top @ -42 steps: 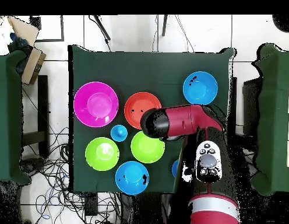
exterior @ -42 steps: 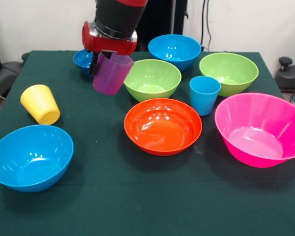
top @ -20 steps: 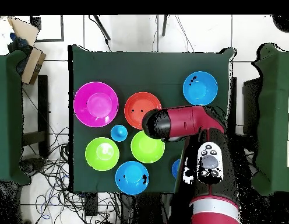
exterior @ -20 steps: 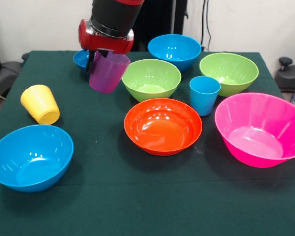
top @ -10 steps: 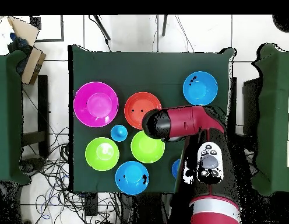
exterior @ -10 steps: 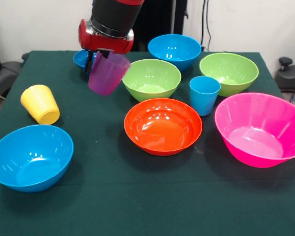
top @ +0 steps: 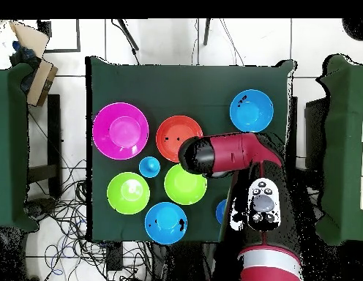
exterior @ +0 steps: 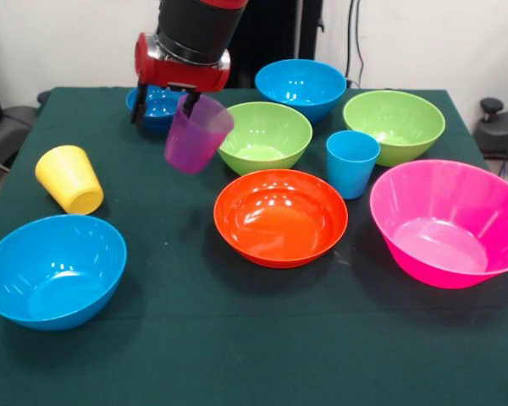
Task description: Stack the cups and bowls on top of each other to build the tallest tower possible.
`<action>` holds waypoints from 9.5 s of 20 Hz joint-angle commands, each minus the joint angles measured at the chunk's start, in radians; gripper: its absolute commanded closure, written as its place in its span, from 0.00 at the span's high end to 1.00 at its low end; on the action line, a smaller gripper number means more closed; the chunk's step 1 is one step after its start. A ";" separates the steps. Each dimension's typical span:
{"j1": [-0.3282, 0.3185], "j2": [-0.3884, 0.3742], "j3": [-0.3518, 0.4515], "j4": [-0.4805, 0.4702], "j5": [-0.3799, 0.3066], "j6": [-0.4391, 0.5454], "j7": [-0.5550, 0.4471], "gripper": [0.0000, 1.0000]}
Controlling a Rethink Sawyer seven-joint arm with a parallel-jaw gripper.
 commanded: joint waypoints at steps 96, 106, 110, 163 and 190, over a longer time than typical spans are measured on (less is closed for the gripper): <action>-0.083 0.046 0.127 0.156 -0.063 -0.229 0.015 1.00; -0.132 -0.082 0.124 0.367 -0.120 -0.354 0.018 1.00; -0.169 -0.103 0.141 0.412 -0.133 -0.381 -0.001 1.00; 0.113 0.011 -0.013 0.329 -0.132 -0.382 0.274 1.00; 0.145 0.207 -0.110 0.247 -0.162 -0.591 0.308 1.00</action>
